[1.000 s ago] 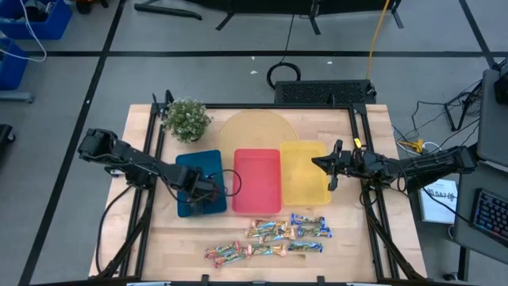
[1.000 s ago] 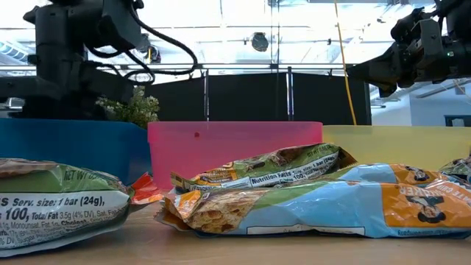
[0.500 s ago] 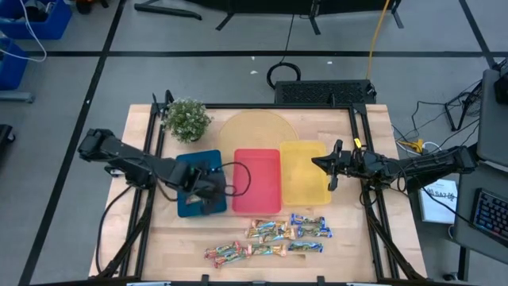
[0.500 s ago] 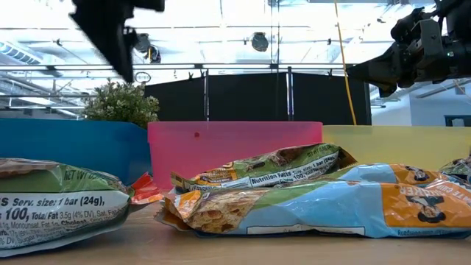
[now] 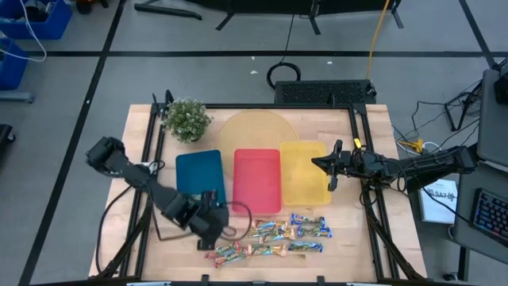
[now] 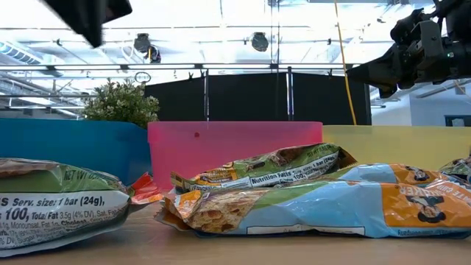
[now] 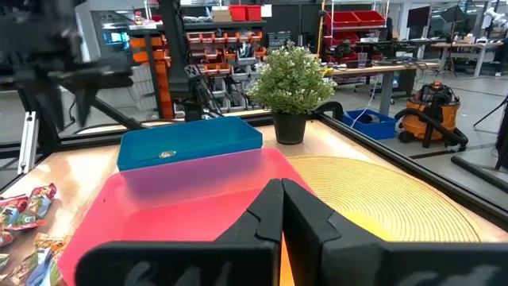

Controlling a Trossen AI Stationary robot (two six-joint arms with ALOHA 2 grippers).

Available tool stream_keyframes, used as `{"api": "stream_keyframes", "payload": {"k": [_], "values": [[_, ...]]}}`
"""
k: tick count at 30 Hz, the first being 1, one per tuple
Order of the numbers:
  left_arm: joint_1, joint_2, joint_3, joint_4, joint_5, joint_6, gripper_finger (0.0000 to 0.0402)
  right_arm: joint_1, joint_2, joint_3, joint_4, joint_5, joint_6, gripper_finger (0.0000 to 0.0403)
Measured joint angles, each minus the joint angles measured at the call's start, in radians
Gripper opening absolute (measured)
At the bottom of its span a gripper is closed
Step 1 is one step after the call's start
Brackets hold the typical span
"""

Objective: Pick and place Granola Bars by type
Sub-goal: Put the top red granola bar into the blue bin

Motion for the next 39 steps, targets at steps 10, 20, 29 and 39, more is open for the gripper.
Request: {"api": "stream_keyframes", "payload": {"k": [10, 20, 29, 39], "values": [[-0.052, 0.137, 0.0, 0.097, 0.012, -0.076, 0.0014, 0.0, 0.0, 0.0, 0.0, 0.0, 0.0, 0.0], [-0.063, 0.19, 0.0, 0.17, 0.092, -0.081, 0.0171, 0.0, 0.005, 0.0, -0.002, 0.0, 0.001, 0.0], [-0.071, 0.202, 0.0, 0.24, 0.094, -0.1, 0.0282, 0.0, 0.005, 0.0, -0.002, 0.0, 0.001, 0.0], [-0.083, 0.297, -0.003, 0.23, 0.121, -0.095, 0.0276, 0.0, 0.016, 0.0, -0.003, 0.0, 0.008, 0.0]]}}
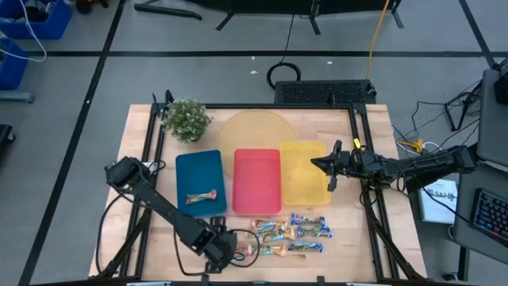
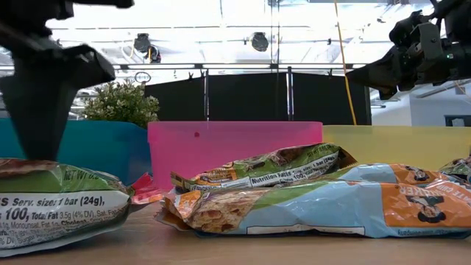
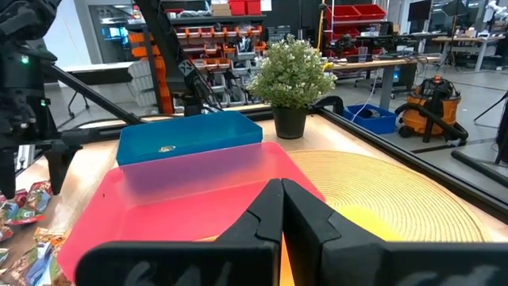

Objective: Pick and place Granola Bars by type
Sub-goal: Put the top red granola bar into the blue bin

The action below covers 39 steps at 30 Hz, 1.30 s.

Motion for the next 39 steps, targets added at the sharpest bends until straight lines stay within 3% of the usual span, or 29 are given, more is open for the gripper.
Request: {"api": "stream_keyframes", "payload": {"k": [12, 21, 26, 34, 39], "values": [[0.003, 0.093, 0.005, -0.01, 0.046, 0.008, 0.0278, 0.0, 0.009, 0.0, 0.0, 0.0, 0.001, 0.0], [0.004, 0.095, 0.002, -0.002, 0.065, 0.024, 0.0271, 0.0, 0.009, 0.0, 0.0, 0.0, 0.018, 0.0], [0.005, 0.095, 0.001, -0.008, 0.062, 0.027, 0.0216, 0.0, 0.009, 0.0, 0.0, 0.0, 0.019, 0.0], [0.026, 0.065, 0.0, -0.042, 0.121, 0.066, 0.0053, 0.0, 0.009, 0.0, 0.0, 0.0, 0.019, 0.0], [0.034, 0.003, -0.006, -0.059, 0.195, 0.044, 0.0039, 0.0, 0.009, 0.0, 0.0, 0.0, 0.018, 0.0]]}}
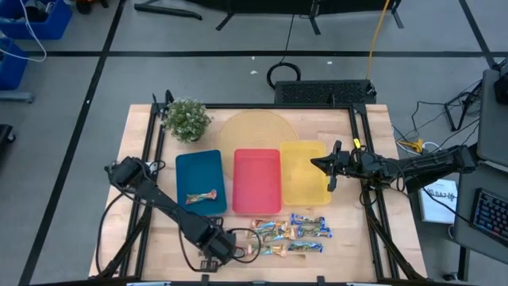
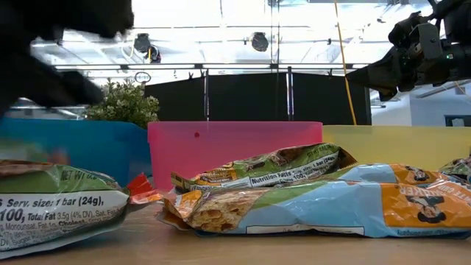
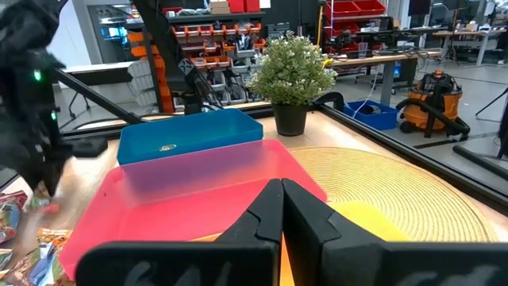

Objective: Pick and place Granola Bars by type
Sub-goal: Put the top red granola bar into the blue bin

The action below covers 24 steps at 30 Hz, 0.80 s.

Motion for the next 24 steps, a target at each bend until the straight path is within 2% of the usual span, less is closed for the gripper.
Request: {"api": "stream_keyframes", "payload": {"k": [6, 10, 13, 18, 24], "values": [[0.003, -0.113, 0.002, -0.021, 0.015, -0.024, 0.0069, 0.0, 0.0, 0.0, 0.0, 0.0, 0.002, 0.0], [0.001, -0.216, 0.004, -0.067, 0.001, -0.026, 0.0057, 0.0, 0.0, 0.0, 0.0, 0.0, 0.007, 0.0], [0.009, -0.288, 0.004, -0.169, -0.046, -0.03, 0.0034, 0.0, 0.0, 0.0, -0.001, 0.0, 0.007, 0.0], [0.044, -0.397, 0.004, -0.408, -0.147, -0.052, 0.003, 0.0, 0.0, 0.0, -0.004, 0.0, 0.007, 0.0], [0.136, -0.465, 0.005, -0.651, -0.284, -0.006, 0.0056, 0.0, 0.001, 0.0, -0.004, 0.0, 0.002, 0.0]]}}
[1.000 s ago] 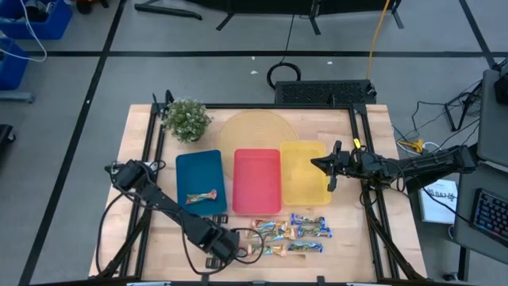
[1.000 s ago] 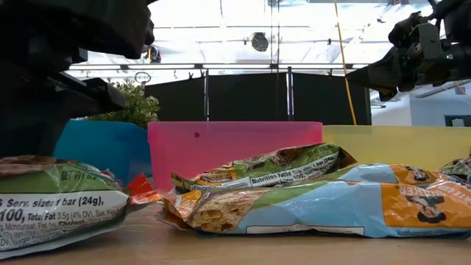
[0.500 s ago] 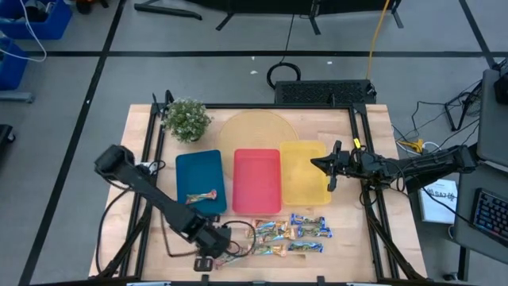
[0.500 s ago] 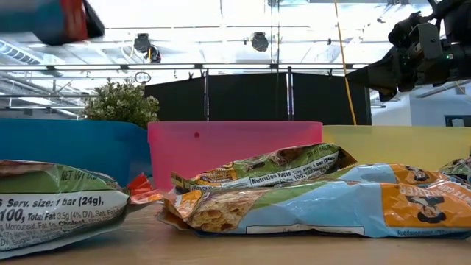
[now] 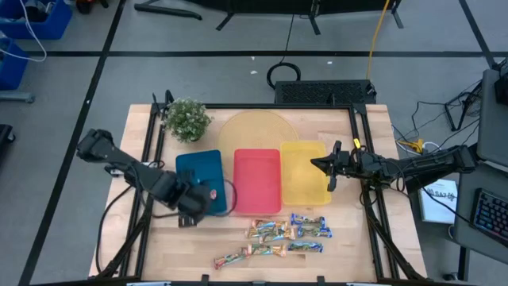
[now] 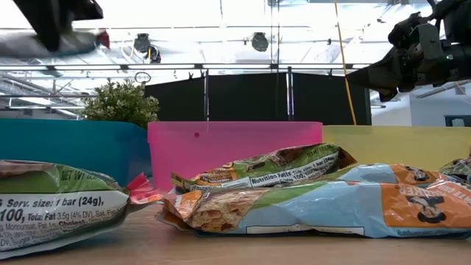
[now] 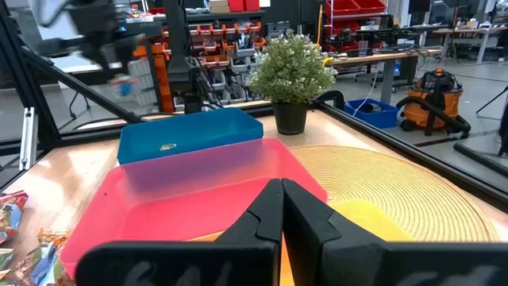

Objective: Pick and place Granola Bars by type
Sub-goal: Put the top red granola bar into the blue bin

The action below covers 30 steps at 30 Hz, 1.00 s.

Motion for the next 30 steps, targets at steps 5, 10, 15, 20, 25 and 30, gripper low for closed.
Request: {"api": "stream_keyframes", "payload": {"k": [5, 10, 15, 20, 25, 30], "values": [[0.096, -0.003, 0.0, -0.08, -0.133, 0.151, 0.003, 0.0, 0.001, 0.0, -0.004, 0.002, -0.002, 0.0], [0.198, -0.003, 0.0, -0.01, -0.197, 0.294, 0.0027, 0.0, 0.002, 0.0, -0.013, 0.003, -0.002, 0.0], [0.282, -0.004, -0.068, 0.063, -0.196, 0.398, 0.0044, 0.0, 0.002, 0.0, -0.027, 0.003, -0.002, 0.0], [0.336, -0.004, -0.229, 0.133, -0.099, 0.446, 0.0021, 0.0, 0.002, 0.0, -0.027, 0.003, -0.002, 0.0], [0.345, -0.003, -0.37, 0.239, -0.046, 0.484, 0.0026, 0.0, 0.002, 0.0, -0.027, 0.004, -0.002, 0.0], [0.345, -0.003, -0.477, 0.366, -0.016, 0.512, 0.005, 0.0, 0.002, 0.0, -0.027, 0.004, -0.002, 0.0]]}}
